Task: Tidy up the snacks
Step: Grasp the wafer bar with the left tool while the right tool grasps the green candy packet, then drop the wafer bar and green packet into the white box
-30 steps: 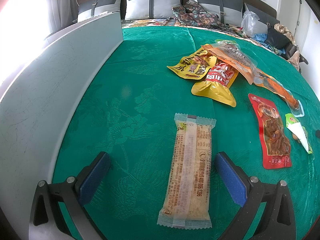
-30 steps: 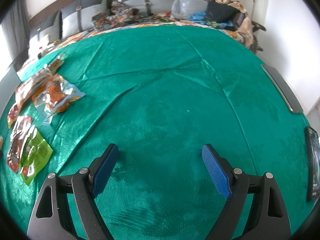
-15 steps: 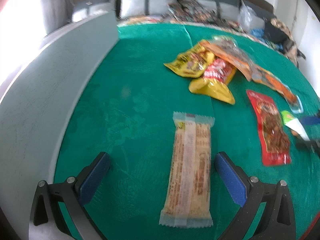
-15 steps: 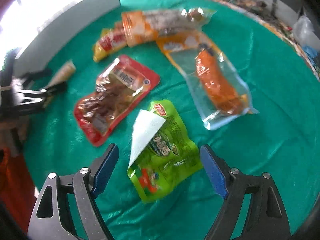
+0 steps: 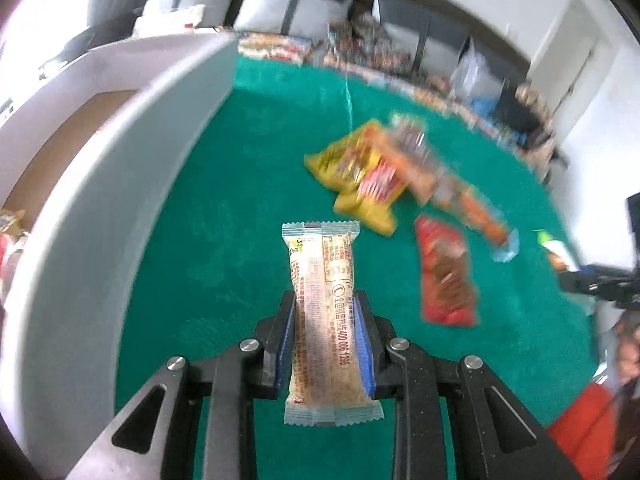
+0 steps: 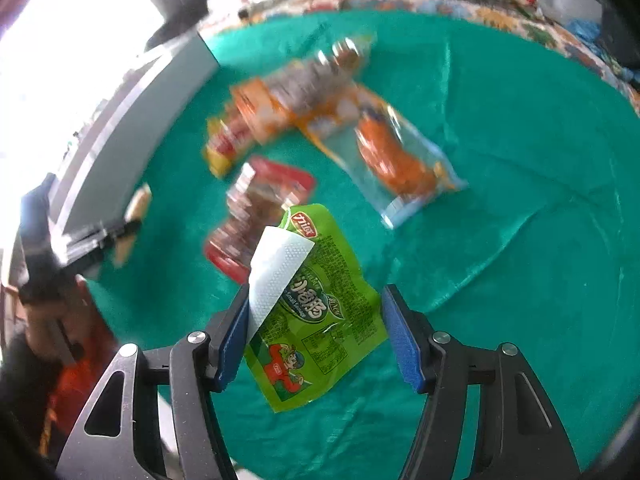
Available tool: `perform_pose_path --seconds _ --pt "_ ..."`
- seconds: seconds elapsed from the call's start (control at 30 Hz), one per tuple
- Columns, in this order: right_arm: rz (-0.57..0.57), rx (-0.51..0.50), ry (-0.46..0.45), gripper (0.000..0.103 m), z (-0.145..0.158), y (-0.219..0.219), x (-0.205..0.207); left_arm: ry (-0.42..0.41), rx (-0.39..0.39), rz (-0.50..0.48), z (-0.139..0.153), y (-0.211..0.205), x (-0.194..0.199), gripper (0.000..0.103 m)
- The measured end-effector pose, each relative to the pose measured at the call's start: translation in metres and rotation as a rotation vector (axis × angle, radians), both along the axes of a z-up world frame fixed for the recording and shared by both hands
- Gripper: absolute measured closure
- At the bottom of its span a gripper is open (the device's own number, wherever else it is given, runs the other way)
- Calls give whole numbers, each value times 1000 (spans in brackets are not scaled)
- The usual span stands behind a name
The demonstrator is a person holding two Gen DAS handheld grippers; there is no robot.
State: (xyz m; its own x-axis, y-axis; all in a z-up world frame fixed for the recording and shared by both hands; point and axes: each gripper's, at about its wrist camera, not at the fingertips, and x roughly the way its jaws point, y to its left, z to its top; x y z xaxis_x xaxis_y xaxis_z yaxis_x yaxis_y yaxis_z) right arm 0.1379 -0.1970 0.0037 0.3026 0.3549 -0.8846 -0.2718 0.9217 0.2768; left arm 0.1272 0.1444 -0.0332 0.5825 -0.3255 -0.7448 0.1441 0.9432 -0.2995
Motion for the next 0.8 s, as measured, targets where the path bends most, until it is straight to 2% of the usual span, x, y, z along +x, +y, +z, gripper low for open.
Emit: perform_pose_path --seconds 0.1,0.2,0.27,0.37,0.4,0.43,0.47,0.5,0.53,0.67,0.73,0.8 --pt "41 82 -63 38 37 48 5 -56 -71 59 41 38 -7 77" --pt "116 193 -118 37 79 101 16 -104 -76 148 74 91 -11 77" --pt "191 283 -148 37 107 161 21 -126 -15 239 90 133 -13 76" --pt "273 351 -156 36 123 244 30 -111 113 380 88 184 -11 74" --pt "281 355 -162 33 124 260 30 -97 153 428 83 199 -12 61" --pt "281 359 -168 33 125 291 36 -77 177 466 77 212 -13 36" --pt "279 356 -161 32 125 303 36 -42 197 512 69 225 -14 26" --pt "274 341 -145 33 123 322 40 -23 199 538 63 234 -16 22" --pt "267 318 -126 33 120 340 47 -13 196 552 58 238 -20 22" --pt "242 329 -105 33 117 349 55 -21 188 554 47 232 -36 20" --pt "240 344 -131 32 116 331 50 -38 172 533 48 220 -40 20" --pt "221 278 -184 31 109 304 43 -71 136 491 55 205 -42 20"
